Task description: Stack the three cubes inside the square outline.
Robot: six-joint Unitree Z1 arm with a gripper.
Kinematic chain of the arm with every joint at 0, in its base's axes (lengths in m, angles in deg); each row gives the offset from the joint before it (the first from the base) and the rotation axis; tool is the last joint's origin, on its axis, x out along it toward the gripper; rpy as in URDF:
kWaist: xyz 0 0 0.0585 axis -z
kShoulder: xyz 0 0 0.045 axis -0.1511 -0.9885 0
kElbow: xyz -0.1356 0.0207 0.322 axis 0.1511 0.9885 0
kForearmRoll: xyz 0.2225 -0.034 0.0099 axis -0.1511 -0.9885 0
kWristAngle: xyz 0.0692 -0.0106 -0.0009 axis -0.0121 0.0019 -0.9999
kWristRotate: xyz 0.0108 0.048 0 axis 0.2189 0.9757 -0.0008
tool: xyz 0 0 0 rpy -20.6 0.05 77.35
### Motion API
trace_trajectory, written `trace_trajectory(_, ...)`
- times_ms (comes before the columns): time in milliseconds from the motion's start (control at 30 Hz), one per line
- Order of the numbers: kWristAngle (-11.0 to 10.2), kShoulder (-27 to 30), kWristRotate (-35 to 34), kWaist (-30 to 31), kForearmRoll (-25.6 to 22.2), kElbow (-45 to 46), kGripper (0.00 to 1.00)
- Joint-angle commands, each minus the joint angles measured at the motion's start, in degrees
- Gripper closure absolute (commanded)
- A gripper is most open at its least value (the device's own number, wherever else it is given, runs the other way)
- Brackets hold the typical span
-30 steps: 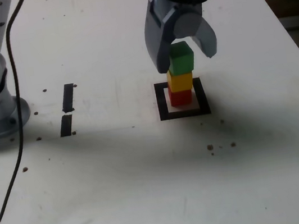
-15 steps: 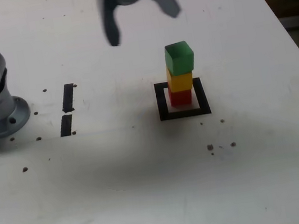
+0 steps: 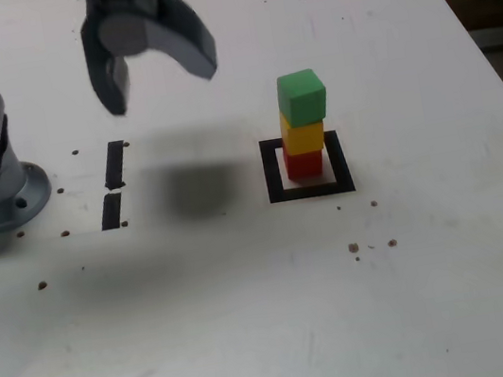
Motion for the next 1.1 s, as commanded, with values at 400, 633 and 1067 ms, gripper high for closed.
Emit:
trace_trajectory(400,-0.10,2.02,5.44,-4.84,8.09,20.35,0.00)
trace_trajectory(633,-0.48,2.13,5.80,-5.00,8.47,20.63,0.00)
trace_trajectory(1067,-3.48,2.43,5.69,-5.00,9.46,21.36,0.00)
